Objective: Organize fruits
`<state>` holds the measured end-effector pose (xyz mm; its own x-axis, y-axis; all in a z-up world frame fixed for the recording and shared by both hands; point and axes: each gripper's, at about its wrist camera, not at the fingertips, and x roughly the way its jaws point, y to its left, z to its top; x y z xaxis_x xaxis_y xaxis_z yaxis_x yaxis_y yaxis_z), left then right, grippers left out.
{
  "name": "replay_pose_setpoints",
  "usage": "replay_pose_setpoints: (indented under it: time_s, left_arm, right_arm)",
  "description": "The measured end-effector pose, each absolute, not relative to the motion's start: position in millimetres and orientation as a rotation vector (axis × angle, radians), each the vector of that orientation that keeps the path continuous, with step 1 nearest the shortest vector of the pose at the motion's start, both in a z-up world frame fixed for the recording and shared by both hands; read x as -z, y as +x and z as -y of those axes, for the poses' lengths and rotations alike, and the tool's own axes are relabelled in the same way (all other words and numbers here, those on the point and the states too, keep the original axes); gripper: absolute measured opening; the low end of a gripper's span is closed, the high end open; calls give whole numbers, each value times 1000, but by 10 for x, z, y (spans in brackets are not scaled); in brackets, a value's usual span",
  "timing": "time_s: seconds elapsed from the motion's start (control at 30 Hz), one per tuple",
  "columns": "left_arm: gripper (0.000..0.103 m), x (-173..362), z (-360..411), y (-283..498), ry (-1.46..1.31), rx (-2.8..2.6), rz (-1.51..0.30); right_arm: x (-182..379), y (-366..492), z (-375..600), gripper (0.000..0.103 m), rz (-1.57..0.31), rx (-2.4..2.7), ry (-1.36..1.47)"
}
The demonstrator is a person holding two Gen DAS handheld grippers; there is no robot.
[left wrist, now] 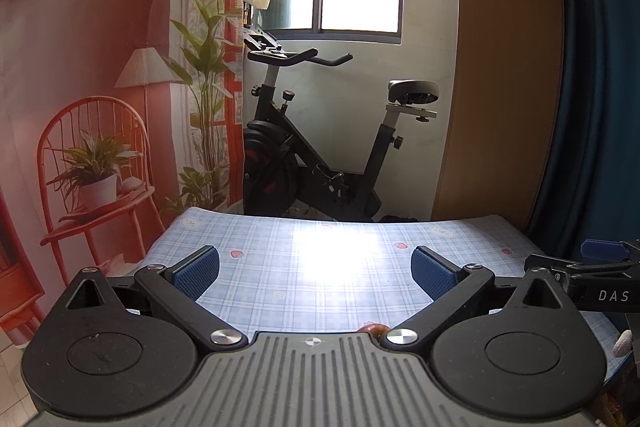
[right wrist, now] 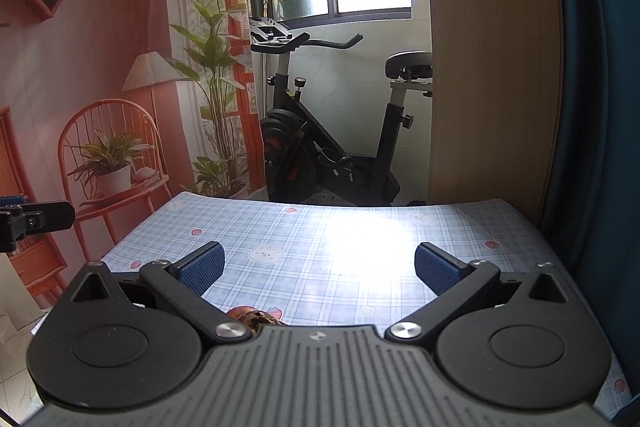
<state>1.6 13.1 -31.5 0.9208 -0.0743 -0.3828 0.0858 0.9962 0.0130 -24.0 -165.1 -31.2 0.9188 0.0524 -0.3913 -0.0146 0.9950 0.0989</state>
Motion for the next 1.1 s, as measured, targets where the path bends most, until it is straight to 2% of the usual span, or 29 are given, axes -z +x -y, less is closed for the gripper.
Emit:
replay_pose_setpoints:
  time_s: [1.1]
  left_arm:
    - [103,269,-64,-54,28,44,-378]
  right_arm:
    - [299,-234,1680,103,-417,-27,107]
